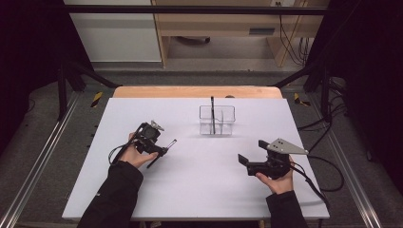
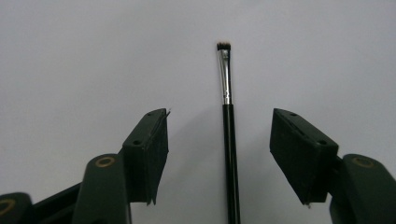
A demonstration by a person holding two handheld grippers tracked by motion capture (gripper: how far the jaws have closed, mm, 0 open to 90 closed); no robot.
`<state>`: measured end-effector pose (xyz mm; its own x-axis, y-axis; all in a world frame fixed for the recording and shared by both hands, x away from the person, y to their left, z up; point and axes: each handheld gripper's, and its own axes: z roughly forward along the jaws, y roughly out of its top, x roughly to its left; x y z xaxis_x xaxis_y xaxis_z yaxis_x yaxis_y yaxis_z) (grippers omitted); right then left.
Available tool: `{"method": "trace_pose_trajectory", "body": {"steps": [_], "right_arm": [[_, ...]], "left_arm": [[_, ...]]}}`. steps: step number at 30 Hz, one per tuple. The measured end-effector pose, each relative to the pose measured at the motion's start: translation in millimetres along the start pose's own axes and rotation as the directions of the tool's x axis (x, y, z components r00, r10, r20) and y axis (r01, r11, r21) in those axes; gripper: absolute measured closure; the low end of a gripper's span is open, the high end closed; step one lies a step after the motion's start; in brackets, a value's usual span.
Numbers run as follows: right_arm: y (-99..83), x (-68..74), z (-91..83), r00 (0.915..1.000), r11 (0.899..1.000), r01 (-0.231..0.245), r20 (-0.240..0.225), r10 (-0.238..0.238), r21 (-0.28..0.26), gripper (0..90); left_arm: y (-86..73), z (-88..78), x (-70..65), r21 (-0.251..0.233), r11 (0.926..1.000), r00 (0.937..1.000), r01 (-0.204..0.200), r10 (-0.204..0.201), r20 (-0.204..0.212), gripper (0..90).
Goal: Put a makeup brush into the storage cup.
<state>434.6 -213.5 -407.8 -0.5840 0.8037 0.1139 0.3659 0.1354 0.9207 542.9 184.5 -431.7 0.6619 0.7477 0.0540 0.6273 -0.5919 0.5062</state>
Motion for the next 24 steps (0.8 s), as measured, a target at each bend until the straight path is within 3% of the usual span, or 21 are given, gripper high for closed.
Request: {"method": "trace_pose_trajectory", "body": {"steps": [11, 24], "right_arm": [[0.3, -0.3, -0.3, 1.0000, 1.000, -0.002, -0.004, 0.002, -0.001, 5.7], [0.9, -0.6, -1.3, 1.0000, 1.000, -0.005, -0.007, 0.005, -0.004, 5.8]], "left_arm": [[14.1, 4.3, 0.9, 0.038, 0.9990, 0.9996, -0.023, 0.023, -0.016, 30.3], [16.4, 18.0, -0.6, 0.119, 0.9921, 0.9993, -0.038, 0.037, 0.010, 45.5]]}}
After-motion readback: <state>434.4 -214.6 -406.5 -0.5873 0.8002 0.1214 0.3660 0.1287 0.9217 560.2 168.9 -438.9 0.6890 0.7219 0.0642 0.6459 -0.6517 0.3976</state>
